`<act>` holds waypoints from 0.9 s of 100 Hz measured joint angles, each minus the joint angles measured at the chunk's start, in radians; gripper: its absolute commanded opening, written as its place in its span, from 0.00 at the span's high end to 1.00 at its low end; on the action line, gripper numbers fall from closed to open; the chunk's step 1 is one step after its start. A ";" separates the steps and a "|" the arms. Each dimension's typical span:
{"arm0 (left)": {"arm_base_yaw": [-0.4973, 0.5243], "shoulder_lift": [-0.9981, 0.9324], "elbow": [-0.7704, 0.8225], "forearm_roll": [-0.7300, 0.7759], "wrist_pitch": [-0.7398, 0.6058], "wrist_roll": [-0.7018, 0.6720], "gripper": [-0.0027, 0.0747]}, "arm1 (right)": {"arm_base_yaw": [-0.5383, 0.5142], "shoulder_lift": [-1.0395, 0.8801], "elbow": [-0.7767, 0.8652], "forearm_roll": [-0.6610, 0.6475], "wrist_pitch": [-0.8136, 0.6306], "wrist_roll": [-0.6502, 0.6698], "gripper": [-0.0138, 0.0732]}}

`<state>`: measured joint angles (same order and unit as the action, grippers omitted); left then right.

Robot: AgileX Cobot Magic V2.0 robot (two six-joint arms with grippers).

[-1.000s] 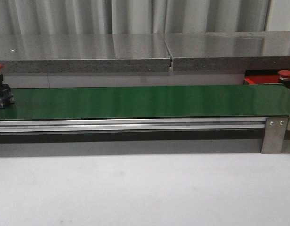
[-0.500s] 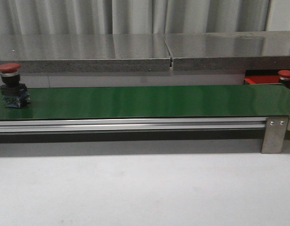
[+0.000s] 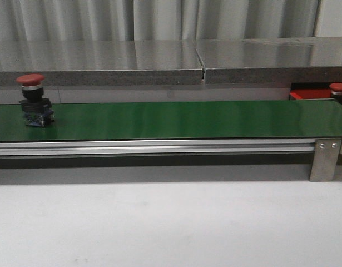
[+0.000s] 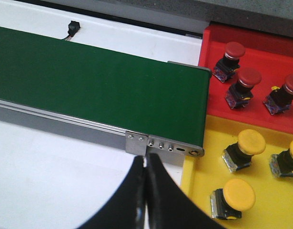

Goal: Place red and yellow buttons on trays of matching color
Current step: 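Grasp the yellow mushroom button with the left gripper and lift it, then lower the yellow button onto the belt start and open the left gripper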

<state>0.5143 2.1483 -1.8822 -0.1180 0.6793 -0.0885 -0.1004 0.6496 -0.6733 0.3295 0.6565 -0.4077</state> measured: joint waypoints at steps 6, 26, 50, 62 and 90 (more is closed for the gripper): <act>0.000 -0.043 0.002 0.000 0.012 0.000 0.99 | 0.000 0.000 0.000 0.000 0.000 0.000 0.92; -0.042 -0.217 0.095 0.000 0.031 0.000 0.99 | 0.000 0.000 0.000 0.000 0.000 0.000 0.92; -0.154 -0.429 0.365 -0.003 -0.056 0.049 0.99 | 0.000 0.000 0.000 0.000 0.000 0.000 0.92; -0.193 -0.509 0.509 -0.005 -0.133 0.058 0.99 | 0.000 0.000 0.000 0.000 0.000 0.000 0.92; -0.221 -0.539 0.718 -0.009 -0.280 0.068 0.99 | 0.000 0.000 0.000 0.000 0.000 0.000 0.92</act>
<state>0.2930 1.6088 -1.1641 -0.1266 0.3993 -0.0206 -0.1004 0.6496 -0.6733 0.3295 0.6565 -0.4077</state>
